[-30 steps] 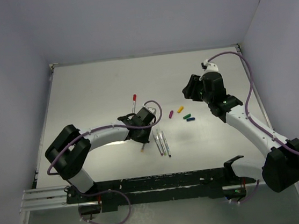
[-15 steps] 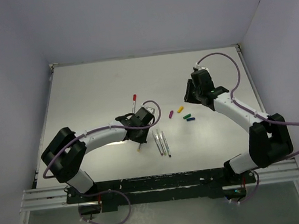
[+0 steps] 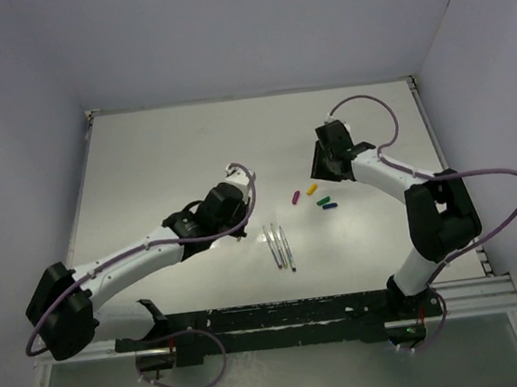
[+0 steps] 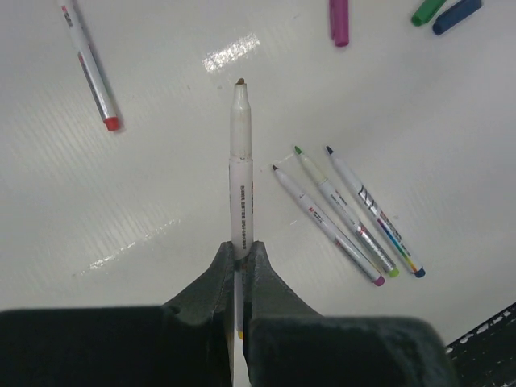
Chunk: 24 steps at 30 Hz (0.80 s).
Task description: Insert the pens into the pen caps
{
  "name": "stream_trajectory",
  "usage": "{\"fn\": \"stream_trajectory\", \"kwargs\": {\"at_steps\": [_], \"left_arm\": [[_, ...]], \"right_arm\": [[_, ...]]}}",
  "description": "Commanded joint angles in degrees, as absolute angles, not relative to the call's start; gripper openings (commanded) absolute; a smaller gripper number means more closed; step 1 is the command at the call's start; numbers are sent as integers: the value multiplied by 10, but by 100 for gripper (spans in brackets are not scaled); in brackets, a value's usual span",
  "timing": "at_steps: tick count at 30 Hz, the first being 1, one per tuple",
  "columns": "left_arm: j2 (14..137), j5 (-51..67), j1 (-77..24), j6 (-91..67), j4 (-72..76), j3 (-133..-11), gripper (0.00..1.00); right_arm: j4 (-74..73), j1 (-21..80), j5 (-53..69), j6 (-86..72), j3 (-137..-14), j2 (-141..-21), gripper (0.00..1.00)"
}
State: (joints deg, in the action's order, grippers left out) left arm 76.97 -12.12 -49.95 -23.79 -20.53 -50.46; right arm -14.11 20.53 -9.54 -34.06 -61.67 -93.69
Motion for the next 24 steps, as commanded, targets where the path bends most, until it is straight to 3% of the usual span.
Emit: {"fn": "stream_trajectory", "kwargs": {"at_steps": [1, 8, 14, 24], "left_arm": [[674, -122, -499, -198, -61, -448, 0], [662, -122, -487, -189, -63, -445, 0], [664, -111, -486, -188, -62, -442, 0], [674, -101, -481, -173, -70, -448, 0]], "right_arm": [[-152, 224, -109, -362, -647, -958, 41], [-181, 253, -142, -378, -676, -996, 45], [-206, 262, -174, -410, -682, -1011, 56], [-199, 262, -160, -457, -673, -1026, 55]]}}
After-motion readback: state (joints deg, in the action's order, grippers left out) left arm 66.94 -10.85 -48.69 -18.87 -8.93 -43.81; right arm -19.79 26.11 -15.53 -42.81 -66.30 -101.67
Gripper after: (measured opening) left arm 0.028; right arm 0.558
